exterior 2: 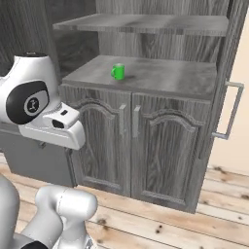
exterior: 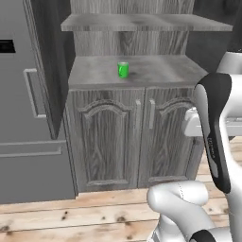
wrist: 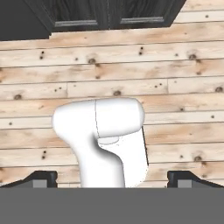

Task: There is a tray on the dining counter. Grab the cup, mug, and pitcher and place them on the tray. The pitcher may be placed next to the tray if it cannot fit the tray.

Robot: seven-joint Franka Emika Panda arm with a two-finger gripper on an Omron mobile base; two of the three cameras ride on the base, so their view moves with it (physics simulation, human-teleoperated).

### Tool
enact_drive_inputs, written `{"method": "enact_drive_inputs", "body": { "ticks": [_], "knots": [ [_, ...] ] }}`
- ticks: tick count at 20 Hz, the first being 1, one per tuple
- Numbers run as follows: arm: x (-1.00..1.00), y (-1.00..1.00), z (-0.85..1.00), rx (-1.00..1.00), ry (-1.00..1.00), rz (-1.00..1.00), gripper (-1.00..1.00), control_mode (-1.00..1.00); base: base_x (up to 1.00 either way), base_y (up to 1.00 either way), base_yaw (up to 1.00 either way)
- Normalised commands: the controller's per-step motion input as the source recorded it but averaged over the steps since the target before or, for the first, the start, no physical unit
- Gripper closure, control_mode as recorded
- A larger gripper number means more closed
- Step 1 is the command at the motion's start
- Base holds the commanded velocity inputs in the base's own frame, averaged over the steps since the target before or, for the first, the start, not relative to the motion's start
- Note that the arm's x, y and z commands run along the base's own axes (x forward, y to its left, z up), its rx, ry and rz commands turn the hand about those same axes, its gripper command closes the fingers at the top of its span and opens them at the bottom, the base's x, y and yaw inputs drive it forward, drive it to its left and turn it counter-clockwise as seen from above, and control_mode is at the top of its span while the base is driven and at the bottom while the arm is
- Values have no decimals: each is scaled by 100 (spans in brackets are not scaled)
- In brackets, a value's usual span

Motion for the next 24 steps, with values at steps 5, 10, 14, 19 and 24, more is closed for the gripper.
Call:
{"method": "enact_drive_inputs", "body": {
  "ticks": [5, 10, 14, 19, 24],
  "knots": [
    [0, 0, 0, 0, 0, 0, -100, 100, 40, 28, -13],
    [0, 0, 0, 0, 0, 0, -100, 100, 57, 15, -12],
    [0, 0, 0, 0, 0, 0, -100, 100, 42, 38, -19],
    [0, 0, 0, 0, 0, 0, -100, 100, 18, 53, -21],
    [0, 0, 0, 0, 0, 0, -100, 100, 36, 28, -15]
  ]
}}
